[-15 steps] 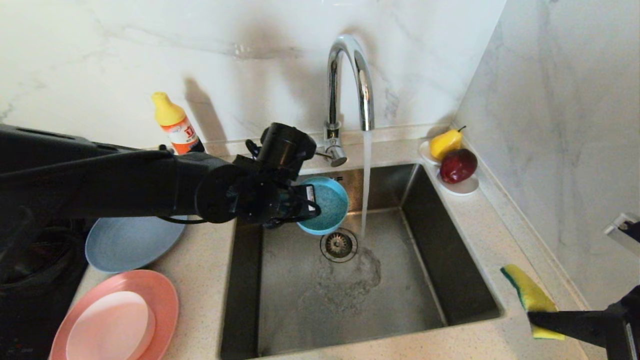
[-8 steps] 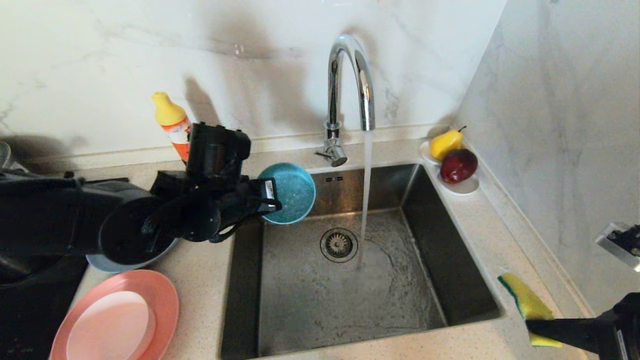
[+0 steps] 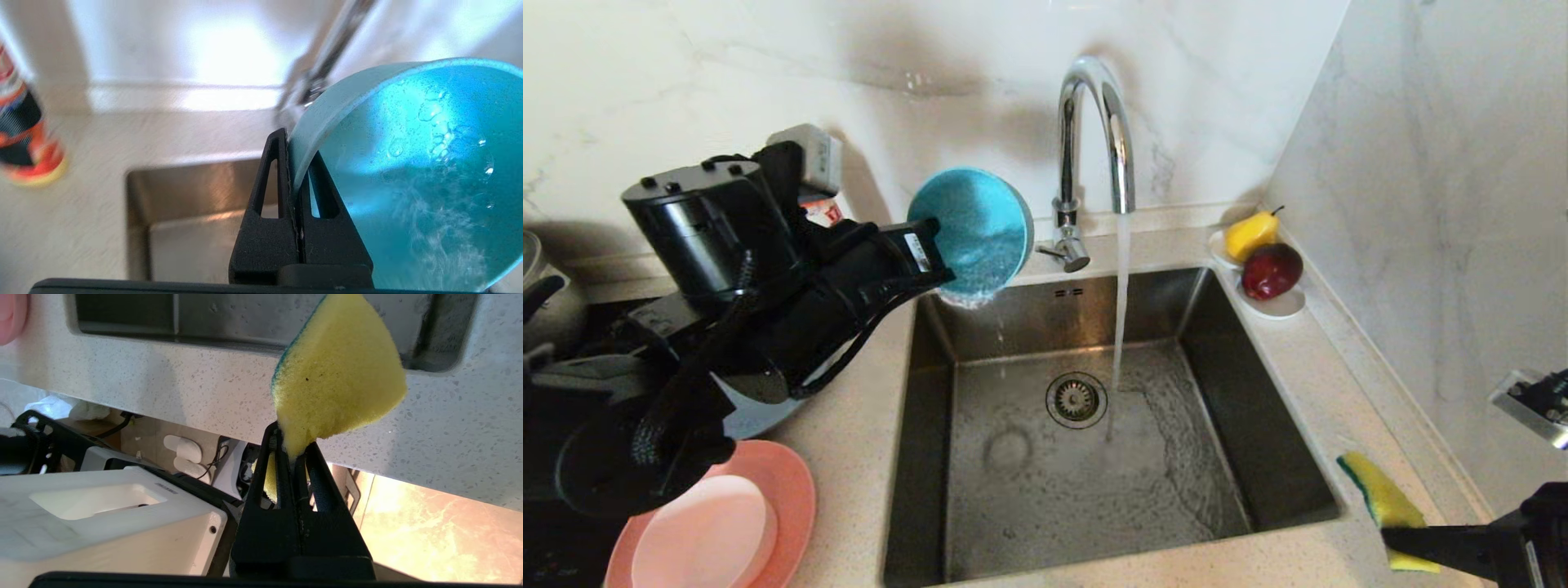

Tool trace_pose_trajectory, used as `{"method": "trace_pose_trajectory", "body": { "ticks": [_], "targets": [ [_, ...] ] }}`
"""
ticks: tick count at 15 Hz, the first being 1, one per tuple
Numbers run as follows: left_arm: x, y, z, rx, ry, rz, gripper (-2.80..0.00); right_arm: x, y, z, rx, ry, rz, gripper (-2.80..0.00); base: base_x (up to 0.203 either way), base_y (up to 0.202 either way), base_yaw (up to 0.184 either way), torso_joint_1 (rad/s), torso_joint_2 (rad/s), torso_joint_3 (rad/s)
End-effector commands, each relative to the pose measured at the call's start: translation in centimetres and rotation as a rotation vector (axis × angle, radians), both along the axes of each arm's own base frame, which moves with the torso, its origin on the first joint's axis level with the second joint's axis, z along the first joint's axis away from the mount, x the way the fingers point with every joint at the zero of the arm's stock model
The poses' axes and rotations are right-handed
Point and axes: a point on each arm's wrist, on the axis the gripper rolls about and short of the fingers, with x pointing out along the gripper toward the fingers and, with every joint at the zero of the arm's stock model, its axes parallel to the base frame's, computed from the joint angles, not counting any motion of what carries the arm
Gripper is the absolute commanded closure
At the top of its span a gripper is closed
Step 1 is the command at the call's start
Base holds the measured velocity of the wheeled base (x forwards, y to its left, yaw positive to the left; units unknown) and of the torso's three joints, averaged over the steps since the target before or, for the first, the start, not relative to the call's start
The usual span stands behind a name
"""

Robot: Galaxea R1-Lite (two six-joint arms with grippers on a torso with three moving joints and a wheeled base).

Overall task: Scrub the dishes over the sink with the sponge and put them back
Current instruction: Wash the bowl

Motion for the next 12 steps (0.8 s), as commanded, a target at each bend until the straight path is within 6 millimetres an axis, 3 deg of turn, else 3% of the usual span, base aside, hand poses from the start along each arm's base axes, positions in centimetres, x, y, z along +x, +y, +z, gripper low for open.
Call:
{"method": "trace_pose_trajectory", "body": {
  "ticks": [1,8,12],
  "targets": [
    [-1.1,0.5,0.3,0.003,-0.046,-0.016,0.00,0.2,0.1,-0.1,0.005,0.015,0.007,0.00,0.000,0.000,0.000,0.000,0.00,0.000],
    [-1.8,0.8,-1.4,0.024,-0.238,0.006,0.00,1.4,0.6,-0.4,0.020,0.022,0.026,0.00,0.000,0.000,0.000,0.000,0.00,0.000],
    [-1.9,0.9,-1.0,0.004,-0.318,0.021,0.00,1.6,0.8,-0.6,0.027,0.040,0.042,0.00,0.000,0.000,0.000,0.000,0.00,0.000]
  ]
}}
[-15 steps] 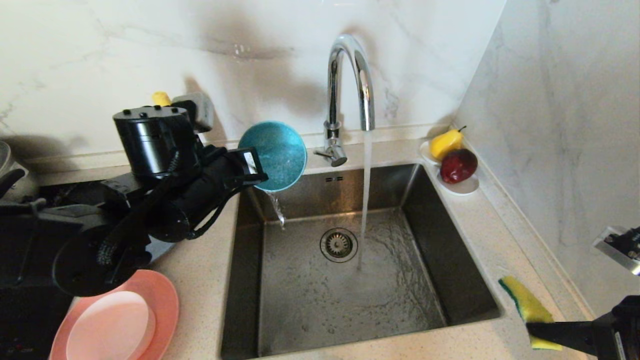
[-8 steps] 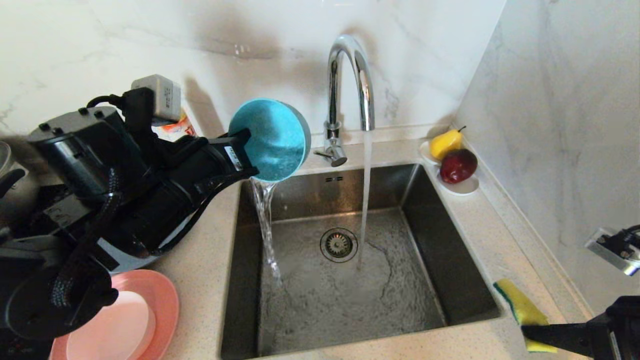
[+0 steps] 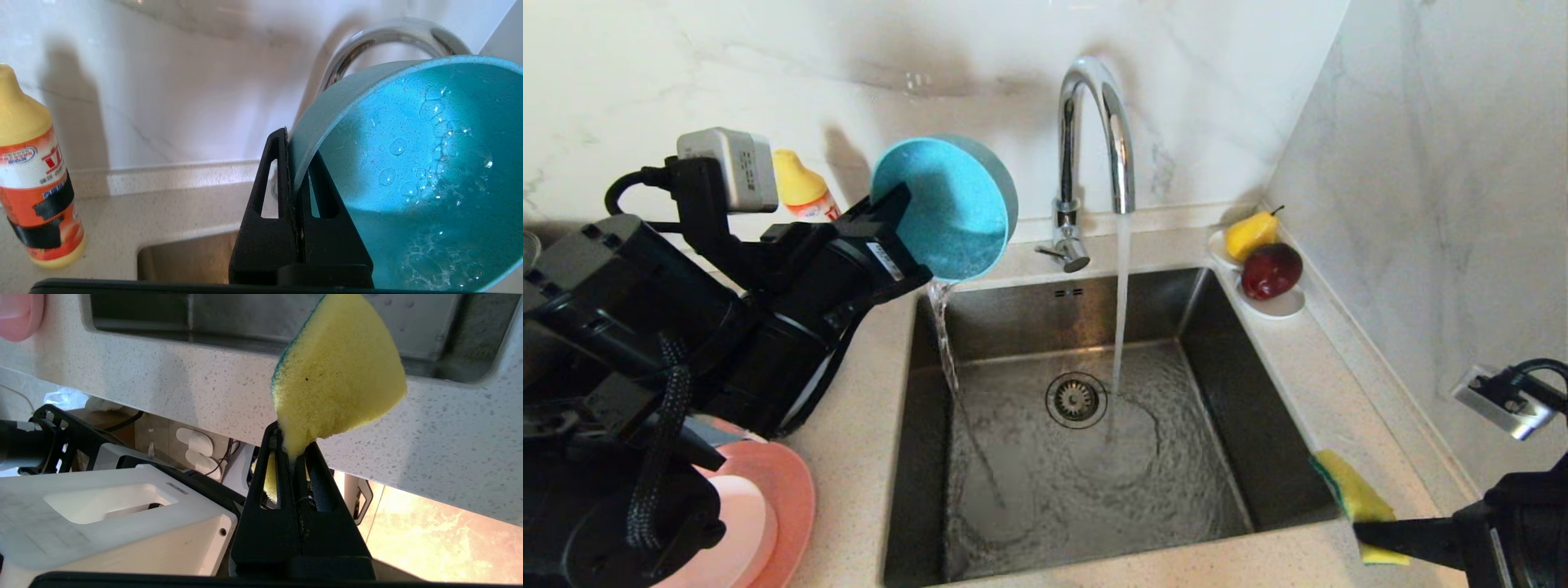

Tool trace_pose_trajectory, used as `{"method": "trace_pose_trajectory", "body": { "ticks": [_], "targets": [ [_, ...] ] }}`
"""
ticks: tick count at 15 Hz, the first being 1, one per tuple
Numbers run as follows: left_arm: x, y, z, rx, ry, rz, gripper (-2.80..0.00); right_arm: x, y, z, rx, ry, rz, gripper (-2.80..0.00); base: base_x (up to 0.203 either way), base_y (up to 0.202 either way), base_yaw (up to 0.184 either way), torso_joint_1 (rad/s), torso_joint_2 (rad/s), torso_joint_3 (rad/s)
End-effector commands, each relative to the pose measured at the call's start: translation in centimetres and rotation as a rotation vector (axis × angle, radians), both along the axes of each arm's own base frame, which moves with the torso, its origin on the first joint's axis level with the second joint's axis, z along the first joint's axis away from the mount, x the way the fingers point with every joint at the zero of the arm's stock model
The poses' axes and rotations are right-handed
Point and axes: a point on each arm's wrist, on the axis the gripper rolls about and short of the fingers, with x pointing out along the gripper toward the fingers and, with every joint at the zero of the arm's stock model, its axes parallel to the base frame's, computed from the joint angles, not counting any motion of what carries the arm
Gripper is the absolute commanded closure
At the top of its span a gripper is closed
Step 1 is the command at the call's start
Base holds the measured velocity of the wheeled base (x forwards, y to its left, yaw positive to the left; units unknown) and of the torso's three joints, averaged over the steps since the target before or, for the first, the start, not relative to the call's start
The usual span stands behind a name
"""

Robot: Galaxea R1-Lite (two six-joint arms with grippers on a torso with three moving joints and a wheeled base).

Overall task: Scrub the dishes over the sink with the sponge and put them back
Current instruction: Wash the bowl

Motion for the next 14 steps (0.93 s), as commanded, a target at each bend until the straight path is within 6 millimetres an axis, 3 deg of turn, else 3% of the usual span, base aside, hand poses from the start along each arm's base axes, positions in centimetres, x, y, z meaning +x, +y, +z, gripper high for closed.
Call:
{"method": "trace_pose_trajectory", "body": {
  "ticks": [1,14],
  "targets": [
    [0.0,0.1,0.2,-0.021,-0.037,0.002,0.00,0.2,0.1,-0.2,-0.002,0.012,0.001,0.00,0.000,0.000,0.000,0.000,0.00,0.000],
    [-3.8,2.0,6.4,-0.098,-0.261,-0.010,0.00,0.7,0.4,-0.7,0.007,0.034,0.019,0.00,0.000,0.000,0.000,0.000,0.00,0.000]
  ]
}}
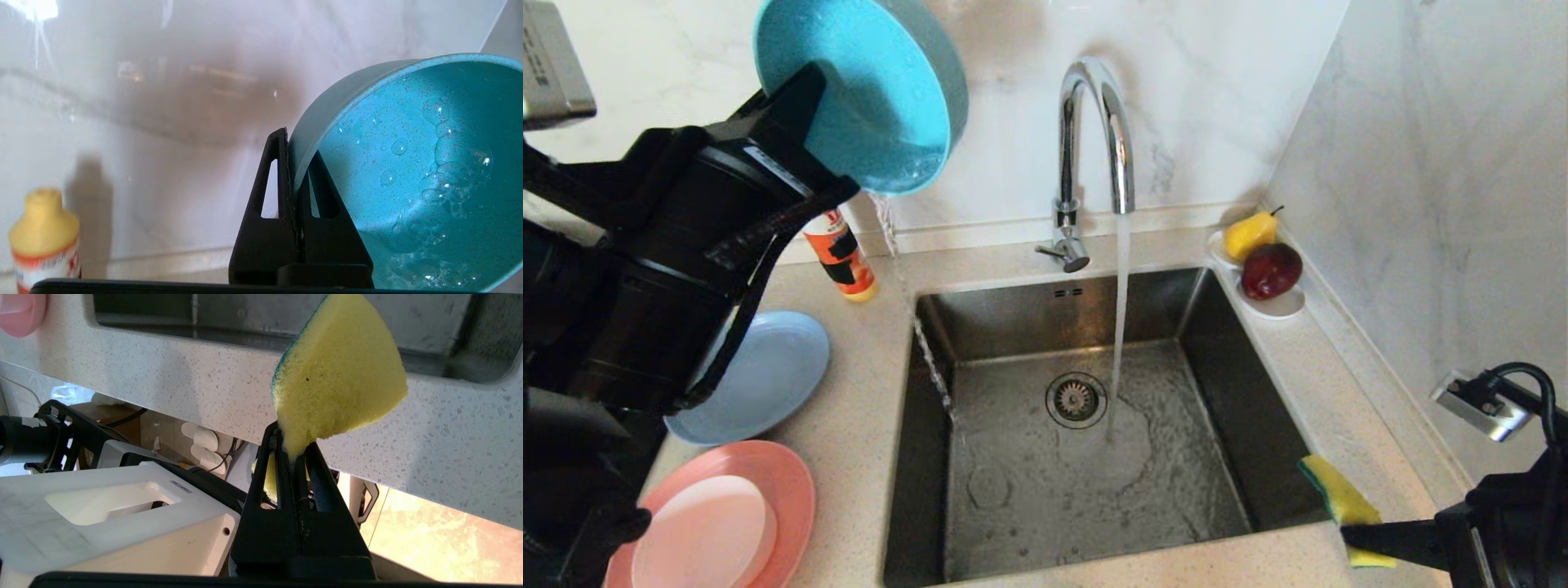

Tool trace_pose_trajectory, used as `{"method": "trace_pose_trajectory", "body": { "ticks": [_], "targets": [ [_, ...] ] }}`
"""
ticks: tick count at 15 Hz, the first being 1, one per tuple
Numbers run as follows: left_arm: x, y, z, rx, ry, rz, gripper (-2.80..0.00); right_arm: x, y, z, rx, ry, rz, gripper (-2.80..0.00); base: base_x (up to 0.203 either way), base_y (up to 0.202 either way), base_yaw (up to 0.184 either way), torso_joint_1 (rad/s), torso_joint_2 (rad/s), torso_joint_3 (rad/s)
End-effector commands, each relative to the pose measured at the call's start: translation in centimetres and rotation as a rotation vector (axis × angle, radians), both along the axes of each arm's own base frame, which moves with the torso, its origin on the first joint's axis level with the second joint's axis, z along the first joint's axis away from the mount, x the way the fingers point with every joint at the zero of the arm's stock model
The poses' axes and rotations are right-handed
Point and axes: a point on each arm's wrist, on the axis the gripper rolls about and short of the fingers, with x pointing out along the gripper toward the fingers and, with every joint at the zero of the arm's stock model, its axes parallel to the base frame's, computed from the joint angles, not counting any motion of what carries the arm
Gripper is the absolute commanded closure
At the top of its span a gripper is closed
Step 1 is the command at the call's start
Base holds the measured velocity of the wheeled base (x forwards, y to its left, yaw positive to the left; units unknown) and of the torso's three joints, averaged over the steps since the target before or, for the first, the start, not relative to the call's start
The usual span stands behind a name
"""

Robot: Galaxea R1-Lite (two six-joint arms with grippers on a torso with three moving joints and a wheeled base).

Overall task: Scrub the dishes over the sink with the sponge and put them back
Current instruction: Wash the bowl

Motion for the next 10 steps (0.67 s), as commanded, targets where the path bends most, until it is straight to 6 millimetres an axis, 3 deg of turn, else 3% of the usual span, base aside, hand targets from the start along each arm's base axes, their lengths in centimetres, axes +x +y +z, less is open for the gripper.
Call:
{"method": "trace_pose_trajectory", "body": {
  "ticks": [1,4,10],
  "targets": [
    [-0.4,0.2,1.0,-0.007,-0.016,-0.002,0.00,0.1,0.1,-0.2,-0.002,0.009,0.000,0.00,0.000,0.000,0.000,0.000,0.00,0.000],
    [0.4,-0.2,-0.6,0.033,0.063,-0.007,0.00,-0.1,0.0,0.0,0.004,-0.003,0.001,0.00,0.000,0.000,0.000,0.000,0.00,0.000],
    [1.4,-0.8,-6.1,0.217,0.586,-0.061,0.00,-1.4,-0.4,2.3,0.081,-0.093,0.052,0.00,0.000,0.000,0.000,0.000,0.00,0.000]
  ]
}}
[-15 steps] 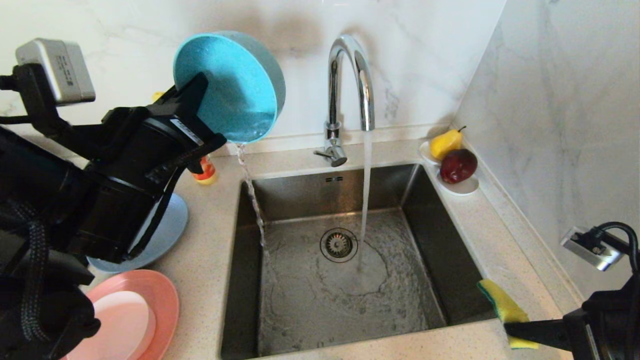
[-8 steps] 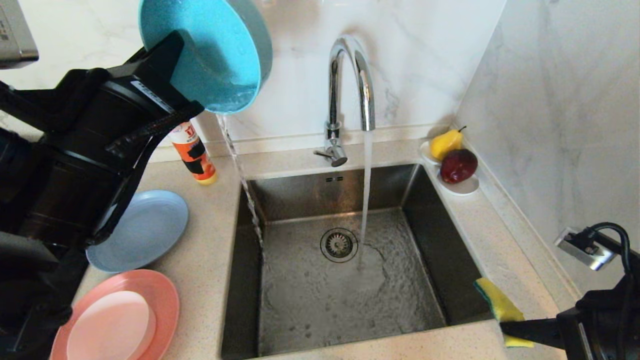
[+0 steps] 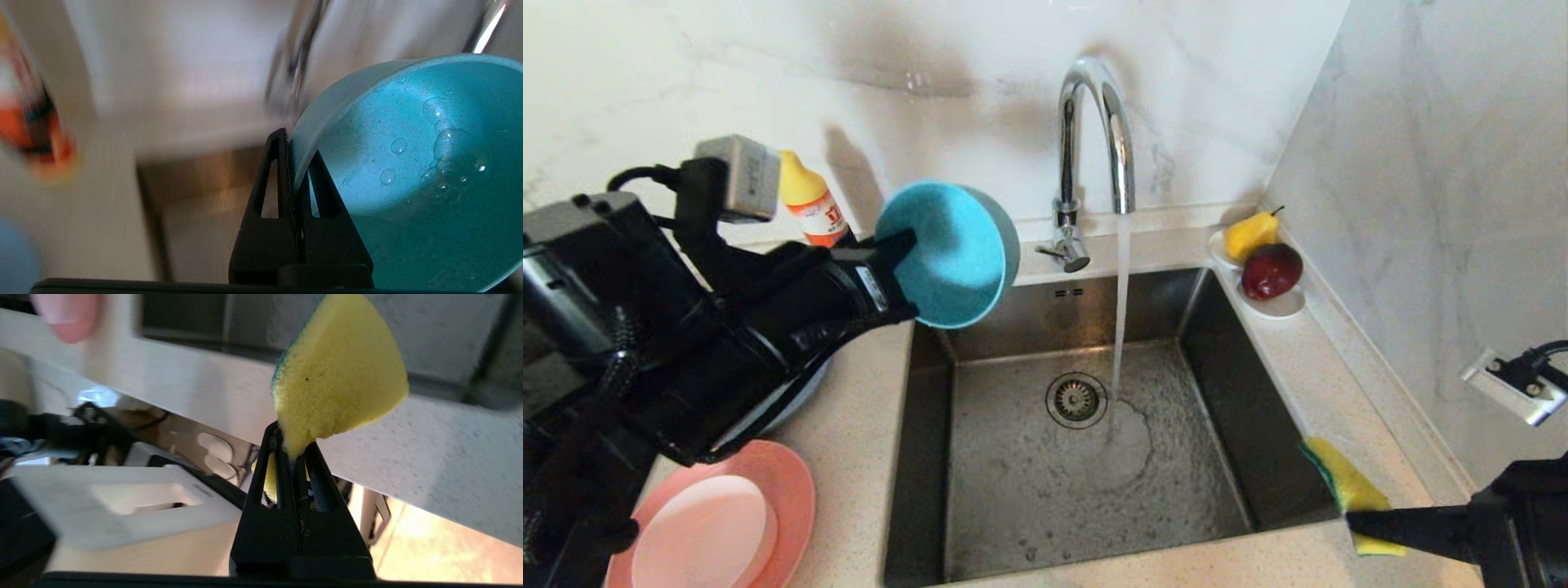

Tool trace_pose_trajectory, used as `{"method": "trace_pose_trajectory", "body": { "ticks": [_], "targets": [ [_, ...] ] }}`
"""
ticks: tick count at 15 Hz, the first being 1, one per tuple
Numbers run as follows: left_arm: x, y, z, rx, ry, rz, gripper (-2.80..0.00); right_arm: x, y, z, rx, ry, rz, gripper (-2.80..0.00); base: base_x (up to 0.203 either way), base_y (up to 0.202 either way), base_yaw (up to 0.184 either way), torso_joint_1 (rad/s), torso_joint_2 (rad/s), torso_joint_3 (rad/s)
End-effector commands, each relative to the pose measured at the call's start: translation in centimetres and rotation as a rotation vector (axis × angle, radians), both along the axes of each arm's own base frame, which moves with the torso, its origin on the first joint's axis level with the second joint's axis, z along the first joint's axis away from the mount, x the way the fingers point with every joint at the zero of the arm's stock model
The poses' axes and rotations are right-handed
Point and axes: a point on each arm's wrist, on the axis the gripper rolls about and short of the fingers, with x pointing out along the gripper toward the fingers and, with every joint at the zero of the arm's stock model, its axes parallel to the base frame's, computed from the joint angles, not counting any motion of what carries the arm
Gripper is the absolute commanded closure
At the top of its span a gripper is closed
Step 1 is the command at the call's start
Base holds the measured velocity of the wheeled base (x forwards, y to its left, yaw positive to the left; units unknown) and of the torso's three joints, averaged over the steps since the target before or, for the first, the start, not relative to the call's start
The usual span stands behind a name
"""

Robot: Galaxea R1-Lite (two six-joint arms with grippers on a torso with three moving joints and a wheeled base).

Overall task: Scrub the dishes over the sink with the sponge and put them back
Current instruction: Wash the bowl, then wipe the bowl

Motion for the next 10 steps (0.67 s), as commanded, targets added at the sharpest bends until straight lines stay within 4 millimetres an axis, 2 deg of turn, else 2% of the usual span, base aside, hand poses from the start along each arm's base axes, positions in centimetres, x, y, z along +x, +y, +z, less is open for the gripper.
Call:
{"method": "trace_pose_trajectory", "body": {
  "ticks": [1,4,6,7,10],
  "targets": [
    [-0.3,0.2,-1.3,0.082,0.156,-0.003,0.00,-0.6,-0.2,1.2,0.033,-0.047,0.017,0.00,0.000,0.000,0.000,0.000,0.00,0.000],
    [-1.6,0.8,-3.3,0.246,0.470,-0.010,0.00,-0.7,0.3,2.3,0.066,-0.066,0.077,0.00,0.000,0.000,0.000,0.000,0.00,0.000],
    [-2.4,1.2,-2.6,0.307,0.630,-0.011,0.00,-0.7,1.0,3.1,0.086,-0.075,0.137,0.00,0.000,0.000,0.000,0.000,0.00,0.000],
    [-2.5,1.2,-2.2,0.311,0.659,-0.010,0.00,-0.7,1.5,3.4,0.089,-0.072,0.166,0.00,0.000,0.000,0.000,0.000,0.00,0.000],
    [-3.2,-0.2,-2.7,0.350,0.663,-0.039,0.00,0.2,3.6,3.9,0.103,-0.027,0.232,0.00,0.000,0.000,0.000,0.000,0.00,0.000]
  ]
}}
